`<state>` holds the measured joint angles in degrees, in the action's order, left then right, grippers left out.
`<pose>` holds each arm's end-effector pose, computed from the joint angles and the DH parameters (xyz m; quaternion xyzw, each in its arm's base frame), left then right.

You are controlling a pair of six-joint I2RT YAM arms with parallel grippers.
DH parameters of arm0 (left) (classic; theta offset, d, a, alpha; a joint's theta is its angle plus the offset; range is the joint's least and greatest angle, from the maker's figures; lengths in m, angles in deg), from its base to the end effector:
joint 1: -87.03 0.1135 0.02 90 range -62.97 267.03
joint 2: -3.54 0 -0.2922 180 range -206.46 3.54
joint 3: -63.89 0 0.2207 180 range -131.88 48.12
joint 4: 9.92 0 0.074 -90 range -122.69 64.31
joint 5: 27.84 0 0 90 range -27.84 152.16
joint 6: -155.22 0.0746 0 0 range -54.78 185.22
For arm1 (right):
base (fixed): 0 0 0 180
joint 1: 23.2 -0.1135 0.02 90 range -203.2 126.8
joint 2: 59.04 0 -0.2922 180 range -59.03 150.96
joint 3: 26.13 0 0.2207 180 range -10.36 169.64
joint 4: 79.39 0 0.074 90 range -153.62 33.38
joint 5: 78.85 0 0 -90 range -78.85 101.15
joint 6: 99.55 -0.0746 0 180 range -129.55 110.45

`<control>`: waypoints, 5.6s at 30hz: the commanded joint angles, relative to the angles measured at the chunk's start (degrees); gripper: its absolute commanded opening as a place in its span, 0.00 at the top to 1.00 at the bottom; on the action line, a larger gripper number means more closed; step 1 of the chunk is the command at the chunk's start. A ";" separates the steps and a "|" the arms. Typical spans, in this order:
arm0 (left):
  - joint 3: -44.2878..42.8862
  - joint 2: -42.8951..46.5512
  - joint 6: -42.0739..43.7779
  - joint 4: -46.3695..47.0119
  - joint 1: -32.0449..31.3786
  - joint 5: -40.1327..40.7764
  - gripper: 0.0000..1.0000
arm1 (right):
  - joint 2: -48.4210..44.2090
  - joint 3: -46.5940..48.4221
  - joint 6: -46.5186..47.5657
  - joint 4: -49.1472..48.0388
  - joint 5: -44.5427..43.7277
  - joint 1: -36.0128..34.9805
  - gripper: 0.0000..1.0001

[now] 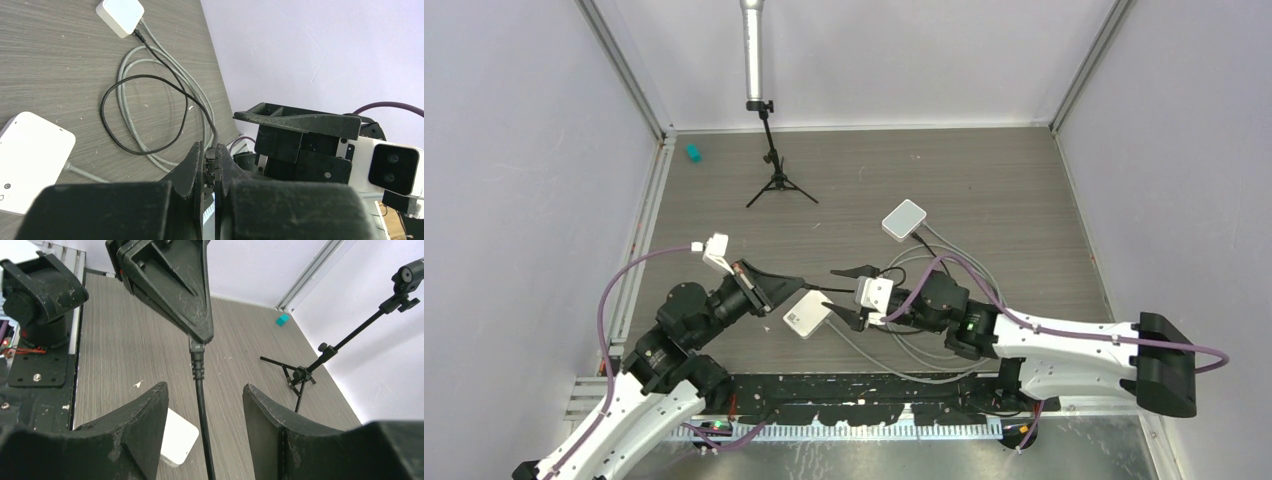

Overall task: Insert the plug into the switch port
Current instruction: Pick up the connector from the center of the board, then insert the connector into the switch port.

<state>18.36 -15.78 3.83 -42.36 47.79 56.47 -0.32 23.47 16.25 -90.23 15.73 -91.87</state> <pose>0.0647 -0.0624 0.2916 -0.1103 0.7361 -0.5368 0.3974 0.0797 0.2206 0.3327 -0.5303 0.4514 0.2880 0.6573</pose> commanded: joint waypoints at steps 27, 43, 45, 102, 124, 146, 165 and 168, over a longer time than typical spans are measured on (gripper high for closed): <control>-0.85 -3.57 0.78 7.09 0.22 -6.12 1.00 | 6.19 -3.15 -0.75 -17.33 1.60 -0.13 0.65; -4.82 -2.18 15.25 4.04 0.21 -8.44 0.00 | 1.37 2.64 -5.33 1.52 -4.32 -0.05 1.00; -5.07 0.10 21.89 7.62 0.19 -13.27 0.00 | -0.96 3.76 -7.25 5.54 -6.43 0.25 1.00; -0.30 8.04 38.73 9.86 0.15 -18.47 0.13 | -4.41 13.27 -17.46 11.74 5.11 -0.29 1.00; 0.85 -23.35 16.79 -8.60 0.44 13.55 0.14 | 5.94 4.61 -23.26 23.41 -25.49 -7.41 1.00; 14.01 -24.60 17.95 8.73 2.76 13.30 0.24 | 34.20 -2.42 -32.61 -10.59 -39.70 -20.59 0.99; 17.60 -27.77 20.04 14.19 2.73 7.65 0.34 | 40.25 -1.49 -39.06 -11.64 -38.33 -15.33 0.99; 18.57 -26.70 19.01 14.19 2.75 7.67 0.36 | 40.07 -1.97 -39.48 -12.40 -37.93 -14.84 1.00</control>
<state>35.50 -43.86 23.61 -30.32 50.30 65.08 39.38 20.93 -20.86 -99.98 -21.56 -107.23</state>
